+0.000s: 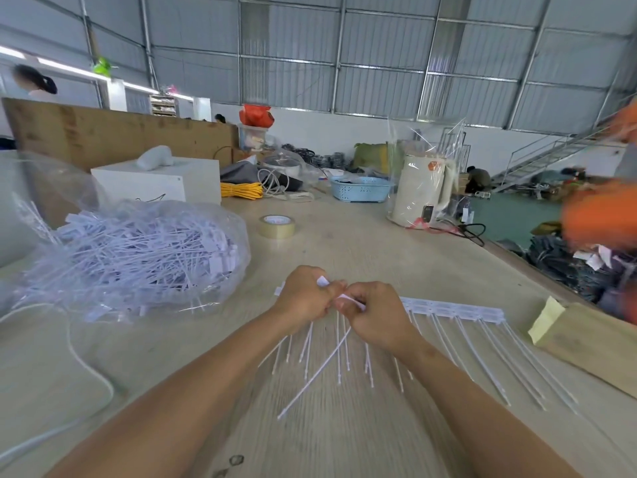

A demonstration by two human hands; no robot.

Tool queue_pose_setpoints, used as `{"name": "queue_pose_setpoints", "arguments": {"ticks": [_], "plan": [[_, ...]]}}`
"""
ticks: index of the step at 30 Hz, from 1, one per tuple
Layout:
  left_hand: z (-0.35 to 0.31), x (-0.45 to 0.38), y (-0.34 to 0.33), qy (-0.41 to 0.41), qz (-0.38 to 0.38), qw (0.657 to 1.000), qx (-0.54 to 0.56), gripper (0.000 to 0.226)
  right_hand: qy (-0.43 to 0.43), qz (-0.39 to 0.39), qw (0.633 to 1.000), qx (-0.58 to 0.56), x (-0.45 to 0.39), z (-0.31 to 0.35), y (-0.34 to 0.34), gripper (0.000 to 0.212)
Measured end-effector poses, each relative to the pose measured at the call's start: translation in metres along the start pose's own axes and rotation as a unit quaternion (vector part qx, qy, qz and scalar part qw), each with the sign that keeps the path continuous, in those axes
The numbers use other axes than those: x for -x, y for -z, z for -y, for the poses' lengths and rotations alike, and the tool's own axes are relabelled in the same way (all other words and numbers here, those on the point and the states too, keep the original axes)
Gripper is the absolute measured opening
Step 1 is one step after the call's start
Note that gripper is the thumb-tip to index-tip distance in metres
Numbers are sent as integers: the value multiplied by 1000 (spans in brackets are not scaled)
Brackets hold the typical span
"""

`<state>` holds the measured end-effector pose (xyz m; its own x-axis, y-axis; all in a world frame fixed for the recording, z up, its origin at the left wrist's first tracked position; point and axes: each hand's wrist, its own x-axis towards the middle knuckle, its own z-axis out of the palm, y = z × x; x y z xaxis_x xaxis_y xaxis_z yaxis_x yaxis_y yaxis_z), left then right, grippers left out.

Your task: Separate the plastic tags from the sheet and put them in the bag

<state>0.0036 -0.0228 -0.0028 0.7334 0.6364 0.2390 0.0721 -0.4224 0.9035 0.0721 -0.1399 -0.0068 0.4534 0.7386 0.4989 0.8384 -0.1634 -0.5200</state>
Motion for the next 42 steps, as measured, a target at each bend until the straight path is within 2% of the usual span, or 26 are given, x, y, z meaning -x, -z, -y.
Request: {"name": "queue_pose_setpoints", "arguments": {"ticks": [2, 4, 5, 6, 8, 11, 14, 17, 20, 25, 30, 34, 36, 39, 42], "plan": [[1, -3, 3, -12, 4, 999, -30, 43, 58, 5, 994, 88, 2, 6, 7, 13], [7, -7, 13, -9, -5, 993, -115, 41, 139, 3, 986, 94, 5, 21, 13, 21], [11, -9, 20, 3, -19, 992, -126, 40, 155, 3, 987, 28, 4, 31, 16, 26], [16, -12, 27, 19, -32, 993, -109, 41, 142, 2, 986, -84, 2, 39, 21, 29], [20, -14, 34, 39, -45, 998, -28, 41, 79, 3, 956, -283, -6, 42, 35, 32], [9, -8, 24, 28, 13, 993, 113, 41, -34, -8, 922, -384, -8, 26, 44, 35], [-9, 1, 8, 51, 67, 974, 208, 51, -86, -28, 925, -370, -7, 16, 33, 32], [-21, 9, 2, 68, 106, 959, 252, 60, -18, -54, 959, -279, -7, 20, 19, 33], [-24, 13, 4, 60, 128, 958, 250, 63, 15, -76, 971, -226, -7, 16, 13, 27], [-24, 16, 5, 38, 124, 971, 199, 63, -61, -81, 949, -299, -3, 12, 9, 19], [-29, 21, 5, 29, 106, 982, 150, 46, -83, -121, 935, -321, -3, 15, 7, 23], [-39, 27, 3, 25, 113, 986, 123, 56, -84, -159, 931, -317, -4, 20, 11, 28], [-47, 33, 4, 38, 132, 980, 142, 55, -91, -175, 928, -315, -6, 25, 12, 29], [-58, 41, 10, 36, 149, 972, 179, 41, -106, -191, 916, -337, -10, 38, 13, 23], [-61, 50, 31, -3, 106, 988, 117, 28, -96, -203, 901, -371, -18, 56, 15, 14]]}}
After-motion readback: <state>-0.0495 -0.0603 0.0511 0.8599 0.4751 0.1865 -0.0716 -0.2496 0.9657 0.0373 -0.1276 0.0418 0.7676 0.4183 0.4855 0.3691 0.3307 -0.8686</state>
